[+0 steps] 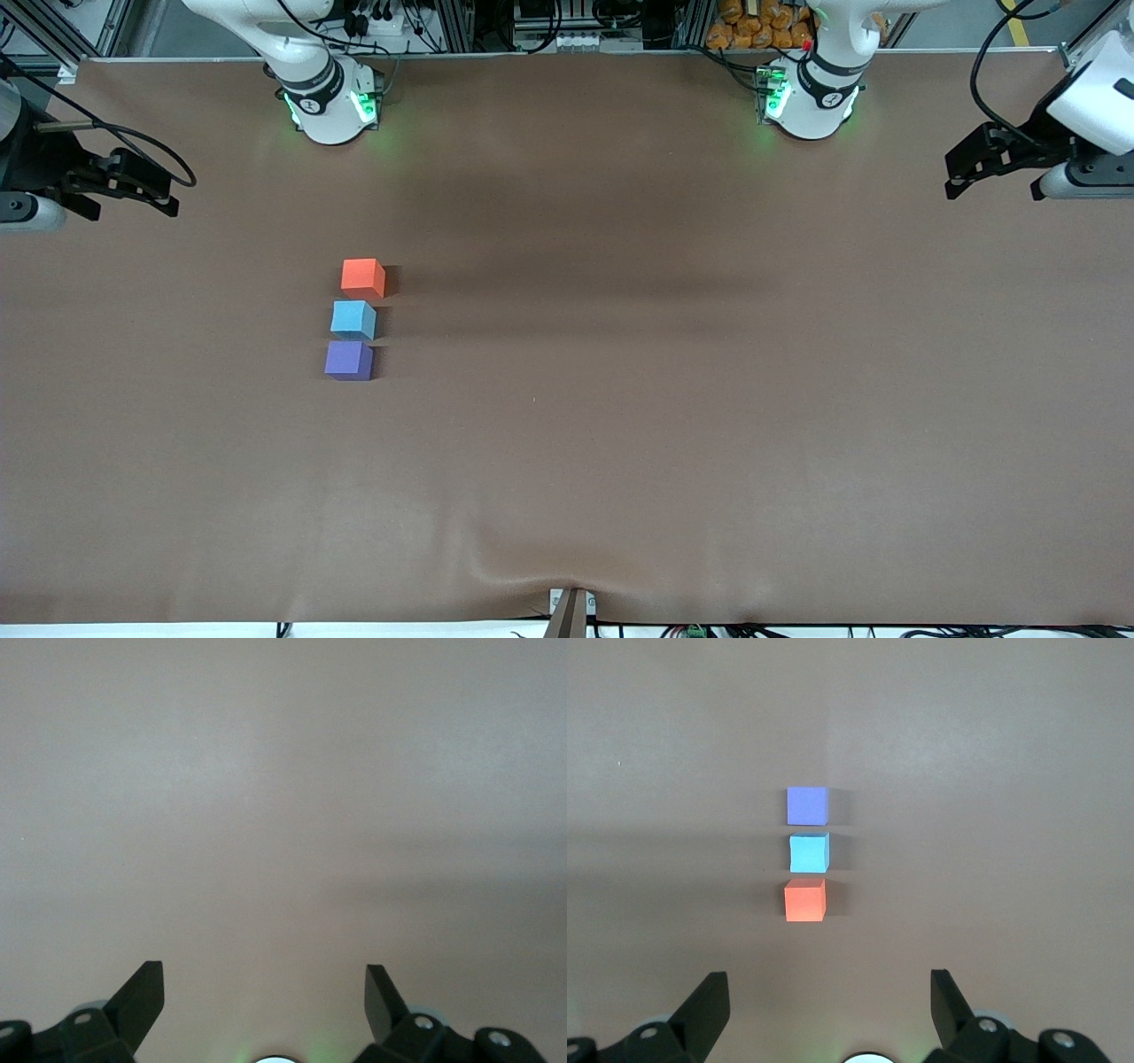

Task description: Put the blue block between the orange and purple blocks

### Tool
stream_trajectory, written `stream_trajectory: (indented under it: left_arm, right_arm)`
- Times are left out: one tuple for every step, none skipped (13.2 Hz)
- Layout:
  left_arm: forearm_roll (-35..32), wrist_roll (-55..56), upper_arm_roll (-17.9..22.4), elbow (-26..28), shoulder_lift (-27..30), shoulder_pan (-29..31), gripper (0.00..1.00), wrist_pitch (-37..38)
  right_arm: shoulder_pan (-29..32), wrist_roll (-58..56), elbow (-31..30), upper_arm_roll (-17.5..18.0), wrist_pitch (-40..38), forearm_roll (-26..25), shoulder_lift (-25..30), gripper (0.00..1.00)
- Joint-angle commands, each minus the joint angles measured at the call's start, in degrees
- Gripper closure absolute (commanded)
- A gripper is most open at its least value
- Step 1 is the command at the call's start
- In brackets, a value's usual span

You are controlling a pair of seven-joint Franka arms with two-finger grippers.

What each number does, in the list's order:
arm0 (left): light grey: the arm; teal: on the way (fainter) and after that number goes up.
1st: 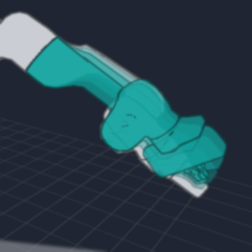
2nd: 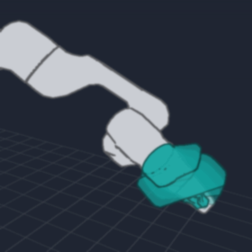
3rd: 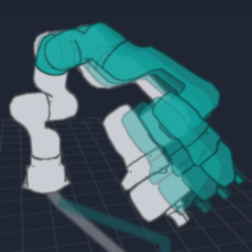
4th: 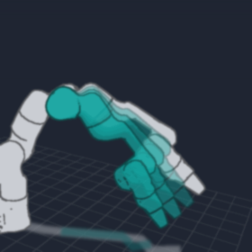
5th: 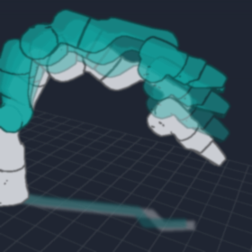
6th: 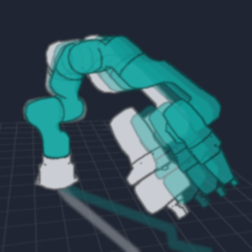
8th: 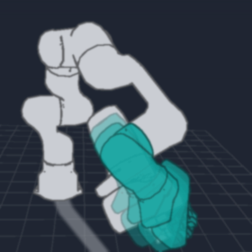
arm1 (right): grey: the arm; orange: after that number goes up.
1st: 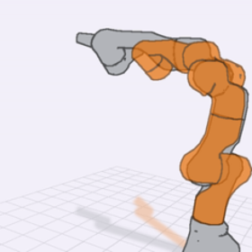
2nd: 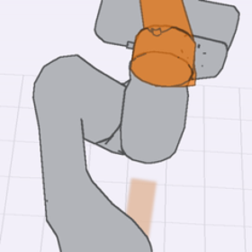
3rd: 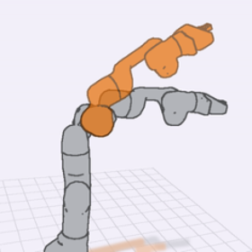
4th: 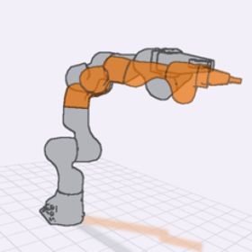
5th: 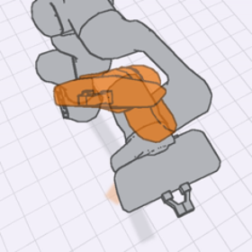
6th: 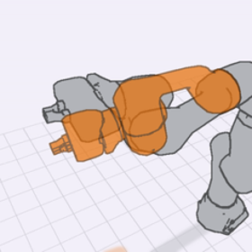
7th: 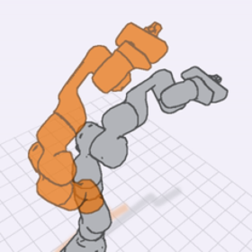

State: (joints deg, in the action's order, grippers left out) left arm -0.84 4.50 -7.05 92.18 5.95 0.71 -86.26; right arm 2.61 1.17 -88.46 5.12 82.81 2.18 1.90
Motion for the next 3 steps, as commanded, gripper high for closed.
stream_trajectory:
  left_arm:
    - [-0.3,-1.0,-0.3,-0.3,0.3,0.5,0.00,0.9]
    - [-0.3,-1.0,-0.3,-0.6,0.2,0.5,0.00,0.9]
    - [-0.3,-1.0,-0.3,-0.6,0.2,0.5,0.00,0.9]
  right_arm:
    - [0.8,-1.0,-1.5,0.6,0.5,0.0,1.6,0.00]
    - [0.9,-1.0,-1.6,0.6,0.5,0.1,1.6,0.00]
    - [0.9,-1.1,-1.5,0.6,0.4,0.1,1.6,0.00]
